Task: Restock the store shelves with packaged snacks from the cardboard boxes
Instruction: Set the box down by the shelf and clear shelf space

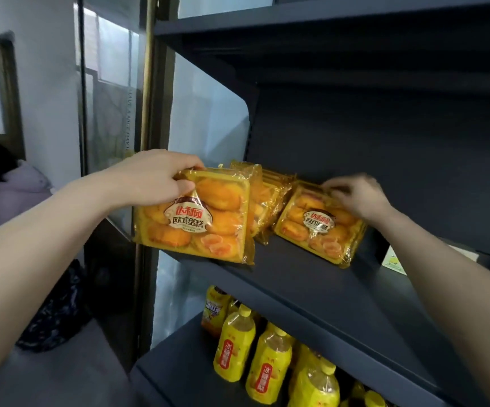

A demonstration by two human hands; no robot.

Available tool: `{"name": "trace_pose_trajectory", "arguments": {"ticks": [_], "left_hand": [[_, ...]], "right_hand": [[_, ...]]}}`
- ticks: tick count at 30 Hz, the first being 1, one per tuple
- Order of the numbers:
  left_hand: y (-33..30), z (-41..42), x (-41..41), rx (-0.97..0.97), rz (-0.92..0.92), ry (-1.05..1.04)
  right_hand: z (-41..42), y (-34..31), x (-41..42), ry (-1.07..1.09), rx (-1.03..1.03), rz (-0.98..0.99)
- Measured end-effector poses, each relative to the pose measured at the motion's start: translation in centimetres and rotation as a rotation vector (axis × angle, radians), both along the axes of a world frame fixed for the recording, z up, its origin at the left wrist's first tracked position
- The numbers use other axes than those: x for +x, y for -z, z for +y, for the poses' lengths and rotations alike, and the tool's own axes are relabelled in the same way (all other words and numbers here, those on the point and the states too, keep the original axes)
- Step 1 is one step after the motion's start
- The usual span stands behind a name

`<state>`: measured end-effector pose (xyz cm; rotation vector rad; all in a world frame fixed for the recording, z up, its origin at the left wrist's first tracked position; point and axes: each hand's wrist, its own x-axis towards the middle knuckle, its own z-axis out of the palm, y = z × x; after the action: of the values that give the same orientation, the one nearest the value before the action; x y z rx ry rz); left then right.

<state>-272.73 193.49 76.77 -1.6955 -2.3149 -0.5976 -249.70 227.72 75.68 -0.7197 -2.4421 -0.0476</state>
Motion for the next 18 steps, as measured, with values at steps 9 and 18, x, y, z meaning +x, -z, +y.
{"name": "trace_pose_trajectory", "arguments": {"ticks": [9,18], "left_hand": [[-1.6,10.2,5.9,-0.138,0.207,0.094],[2.6,13.3,5.0,0.354,0.097,0.035]], "right_hand": [[-11.1,-4.0,1.8,-0.454,-0.627,-0.071],[-7.2,-2.0,7.5,-0.181,-0.38,-0.027]]}}
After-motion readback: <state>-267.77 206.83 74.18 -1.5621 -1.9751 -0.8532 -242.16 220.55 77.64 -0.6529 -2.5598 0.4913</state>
